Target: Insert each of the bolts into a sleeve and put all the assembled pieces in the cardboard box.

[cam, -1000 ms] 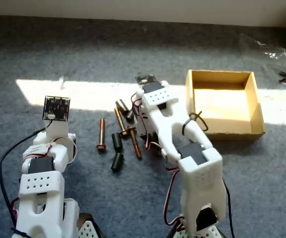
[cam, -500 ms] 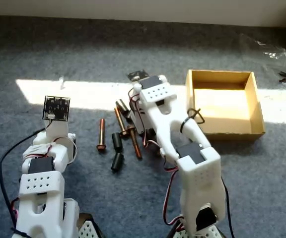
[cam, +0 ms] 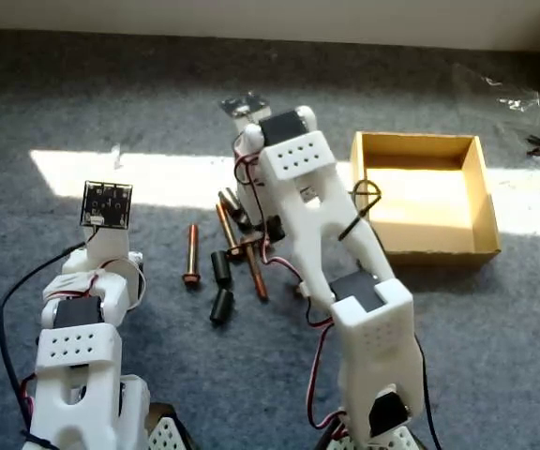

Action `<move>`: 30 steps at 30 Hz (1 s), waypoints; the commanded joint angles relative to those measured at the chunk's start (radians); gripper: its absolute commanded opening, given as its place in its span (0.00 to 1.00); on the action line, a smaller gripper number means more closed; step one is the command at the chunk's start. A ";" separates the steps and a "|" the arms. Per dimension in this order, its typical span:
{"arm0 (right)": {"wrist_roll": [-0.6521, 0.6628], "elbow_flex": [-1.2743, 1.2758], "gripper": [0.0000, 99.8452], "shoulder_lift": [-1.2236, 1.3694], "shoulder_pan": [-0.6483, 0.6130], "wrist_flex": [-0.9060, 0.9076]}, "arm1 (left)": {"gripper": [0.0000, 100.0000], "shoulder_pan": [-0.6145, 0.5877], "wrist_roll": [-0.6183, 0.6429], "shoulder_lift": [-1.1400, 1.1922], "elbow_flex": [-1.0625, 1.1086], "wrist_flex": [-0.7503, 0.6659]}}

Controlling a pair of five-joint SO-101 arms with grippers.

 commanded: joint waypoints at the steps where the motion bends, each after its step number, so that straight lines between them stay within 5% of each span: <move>1: 0.011 -0.120 0.00 -0.074 -0.016 0.024 | 0.01 -0.012 -0.008 0.008 0.010 -0.048; 14: 0.012 0.358 0.00 -0.588 -0.035 -0.048 | 0.01 0.108 -0.074 0.012 0.018 -0.078; 30: 0.014 1.132 0.00 -1.072 -0.031 -0.484 | 0.01 0.239 0.000 0.012 -0.188 0.210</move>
